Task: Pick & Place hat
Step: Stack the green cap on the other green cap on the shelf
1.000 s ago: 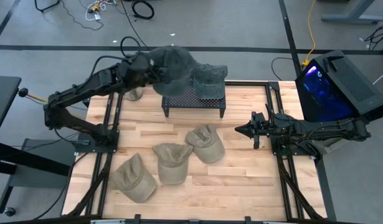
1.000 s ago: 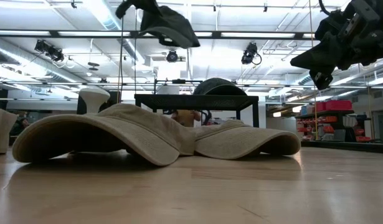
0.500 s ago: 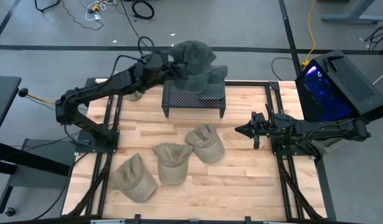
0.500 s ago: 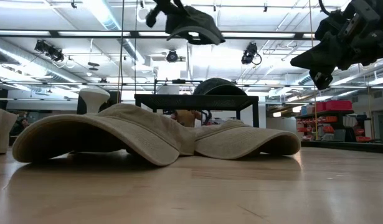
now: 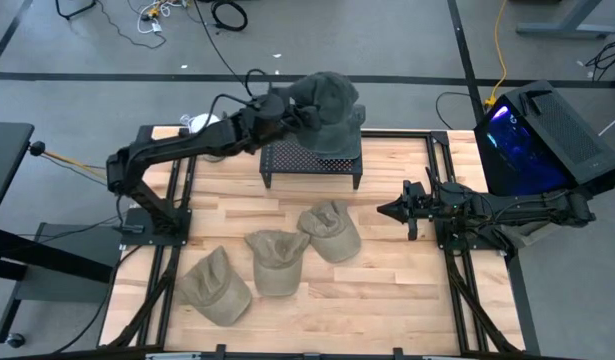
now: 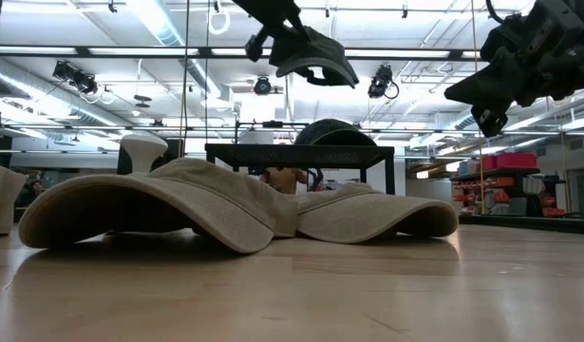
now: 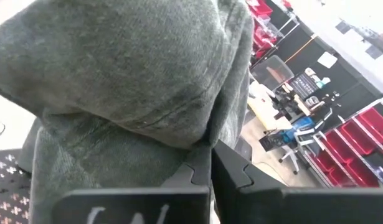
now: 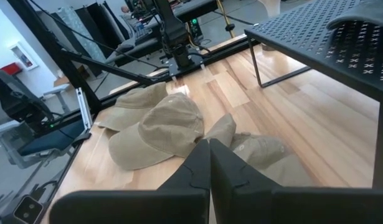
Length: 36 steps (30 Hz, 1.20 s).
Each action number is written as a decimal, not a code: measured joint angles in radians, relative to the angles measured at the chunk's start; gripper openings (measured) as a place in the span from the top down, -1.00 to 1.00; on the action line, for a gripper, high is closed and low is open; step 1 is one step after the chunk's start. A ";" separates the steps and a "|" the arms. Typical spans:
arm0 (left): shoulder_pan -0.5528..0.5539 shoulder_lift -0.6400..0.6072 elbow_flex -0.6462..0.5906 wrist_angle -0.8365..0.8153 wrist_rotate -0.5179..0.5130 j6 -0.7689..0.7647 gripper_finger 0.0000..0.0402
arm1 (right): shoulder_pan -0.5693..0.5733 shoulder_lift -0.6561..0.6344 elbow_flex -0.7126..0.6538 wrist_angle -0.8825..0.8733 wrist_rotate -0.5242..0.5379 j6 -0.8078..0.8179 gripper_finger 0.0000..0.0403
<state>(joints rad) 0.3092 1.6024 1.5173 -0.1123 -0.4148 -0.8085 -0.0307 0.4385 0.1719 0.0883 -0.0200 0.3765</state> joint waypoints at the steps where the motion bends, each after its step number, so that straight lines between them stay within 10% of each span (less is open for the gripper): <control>1: 0.000 0.010 0.000 0.001 0.000 -0.010 0.99 | 0.000 0.000 0.000 0.000 0.000 -0.001 1.00; 36: 0.004 0.169 -0.001 0.225 0.030 0.030 0.99 | 0.000 0.000 0.000 -0.001 -0.026 -0.019 1.00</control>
<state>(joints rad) 0.3130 1.7710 1.5166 0.1131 -0.3843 -0.7783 -0.0311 0.4385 0.1719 0.0875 -0.0456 0.3576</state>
